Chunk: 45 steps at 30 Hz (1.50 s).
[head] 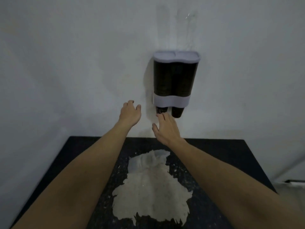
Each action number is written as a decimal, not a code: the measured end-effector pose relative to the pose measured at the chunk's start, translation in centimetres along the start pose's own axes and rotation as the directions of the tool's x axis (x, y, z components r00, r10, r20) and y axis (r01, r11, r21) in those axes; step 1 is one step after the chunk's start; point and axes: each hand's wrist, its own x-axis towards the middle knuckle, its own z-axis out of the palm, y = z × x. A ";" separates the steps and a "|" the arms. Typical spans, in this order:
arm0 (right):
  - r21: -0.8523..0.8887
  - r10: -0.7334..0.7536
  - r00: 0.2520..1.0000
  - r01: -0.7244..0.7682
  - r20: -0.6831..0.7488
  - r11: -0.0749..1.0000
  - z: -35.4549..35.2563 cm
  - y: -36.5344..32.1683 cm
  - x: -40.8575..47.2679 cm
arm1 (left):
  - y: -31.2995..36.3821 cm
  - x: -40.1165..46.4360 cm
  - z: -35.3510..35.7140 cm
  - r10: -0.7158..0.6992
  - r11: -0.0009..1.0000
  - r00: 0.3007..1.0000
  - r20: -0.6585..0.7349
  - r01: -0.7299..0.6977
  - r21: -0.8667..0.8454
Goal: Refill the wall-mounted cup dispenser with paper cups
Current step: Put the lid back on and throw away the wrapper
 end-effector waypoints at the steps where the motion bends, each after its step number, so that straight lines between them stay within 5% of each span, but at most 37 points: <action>1: 0.003 0.049 0.996 -0.050 0.074 0.999 1.7 0.9 -1.0 | -1.6 -0.4 1.1 -0.033 0.999 0.999 0.031 0.032 0.033; 7: -0.008 0.291 0.857 -0.318 0.425 0.948 9.3 6.1 -4.7 | -9.8 -2.6 7.9 -0.329 0.866 0.873 0.360 0.127 0.483; 12: -0.001 0.378 0.716 -0.466 0.587 0.885 14.4 9.2 -5.7 | -13.8 -4.5 13.0 -0.575 0.813 0.613 0.542 0.500 0.297; 15: 0.045 0.402 0.659 -0.551 0.636 0.833 16.2 9.8 -6.1 | -14.9 -4.5 14.8 -0.569 0.783 0.564 0.599 0.594 0.184; 18: 0.118 0.398 0.664 -0.591 0.634 0.798 17.9 9.5 -6.8 | -15.8 -4.1 16.6 -0.533 0.747 0.576 0.620 0.664 0.025; 23: 0.295 0.327 0.699 -0.612 0.636 0.734 17.6 6.8 -7.0 | -13.8 -4.1 18.2 -0.442 0.512 0.592 0.674 0.784 -0.353; 26: 0.382 0.266 0.755 -0.562 0.600 0.734 15.4 4.8 -5.9 | -11.3 -4.5 17.5 -0.379 0.424 0.660 0.649 0.747 -0.512; 34: 0.684 0.185 0.863 -0.488 0.470 0.542 4.4 1.5 0.0 | -4.7 -2.7 7.2 -0.236 0.523 0.831 0.504 0.546 -0.654; 45: 0.414 -0.053 0.952 -0.081 0.300 0.907 -3.3 -2.8 3.8 | 0.5 -1.9 0.7 -0.157 0.702 0.939 0.306 0.324 -0.634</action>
